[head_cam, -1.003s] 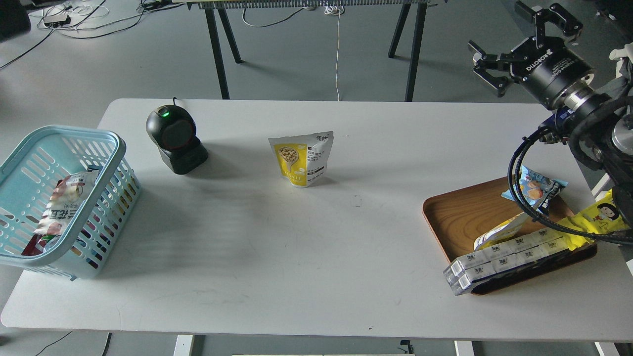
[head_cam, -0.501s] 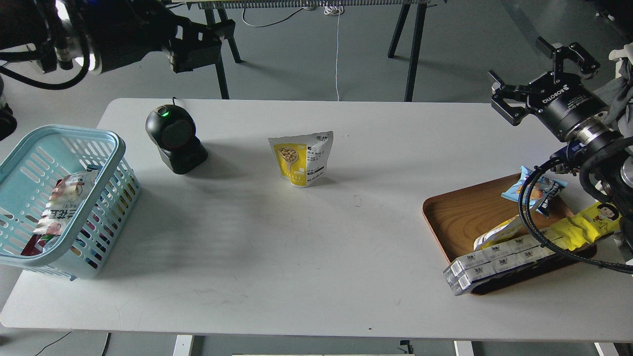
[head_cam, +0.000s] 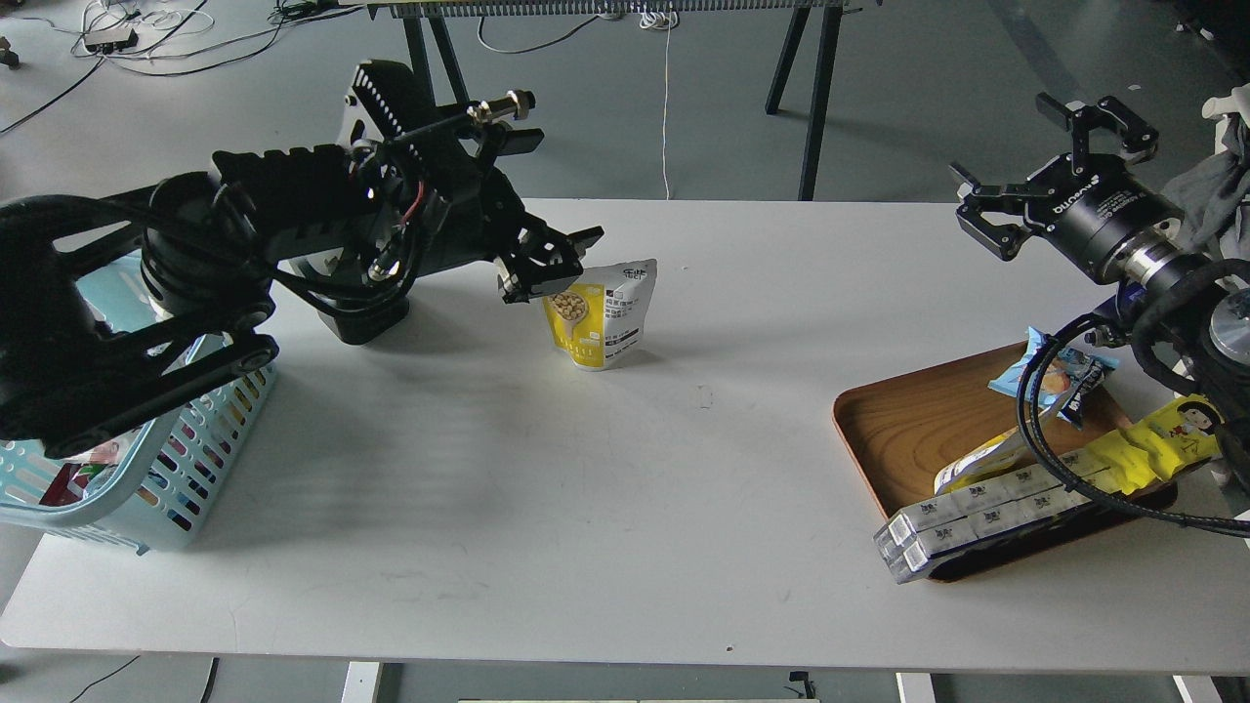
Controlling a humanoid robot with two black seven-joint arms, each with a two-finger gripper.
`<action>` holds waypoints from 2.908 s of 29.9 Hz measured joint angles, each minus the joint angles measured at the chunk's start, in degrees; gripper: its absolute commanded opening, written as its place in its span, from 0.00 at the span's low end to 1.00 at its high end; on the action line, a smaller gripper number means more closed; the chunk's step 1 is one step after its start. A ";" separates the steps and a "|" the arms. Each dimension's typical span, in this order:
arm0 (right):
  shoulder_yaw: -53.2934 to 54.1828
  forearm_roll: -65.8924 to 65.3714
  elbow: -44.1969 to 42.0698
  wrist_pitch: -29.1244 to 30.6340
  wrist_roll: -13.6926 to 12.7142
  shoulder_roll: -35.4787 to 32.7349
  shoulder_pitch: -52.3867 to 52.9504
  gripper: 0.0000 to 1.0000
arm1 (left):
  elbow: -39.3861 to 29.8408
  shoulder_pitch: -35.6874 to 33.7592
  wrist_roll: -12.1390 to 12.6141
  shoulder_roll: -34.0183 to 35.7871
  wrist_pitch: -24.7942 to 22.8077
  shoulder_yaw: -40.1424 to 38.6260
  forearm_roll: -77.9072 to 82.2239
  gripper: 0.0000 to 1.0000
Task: Scan snack and place in basket
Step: 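Reach the left gripper to the yellow packet and grasp it, then hold the packet with the left gripper in front of the scanner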
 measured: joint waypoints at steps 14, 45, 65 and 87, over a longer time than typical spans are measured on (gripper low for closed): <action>-0.34 -0.45 0.84 -1.90 0.03 -0.12 0.80 0.95 | 14.21 4.03 -0.68 -10.48 2.79 0.47 0.78 0.93; -0.55 -0.52 0.86 -1.90 0.03 -0.04 0.74 0.95 | 22.15 7.05 -1.96 -14.23 6.06 1.73 0.78 0.01; -0.61 -0.63 0.76 -1.90 0.03 -0.11 0.74 0.95 | 7.56 6.63 -1.88 -6.07 0.10 -2.37 0.77 0.01; -0.59 -1.16 0.87 -2.04 0.03 -0.35 1.01 0.95 | -10.73 7.46 8.94 6.57 -6.45 -13.02 -22.29 0.01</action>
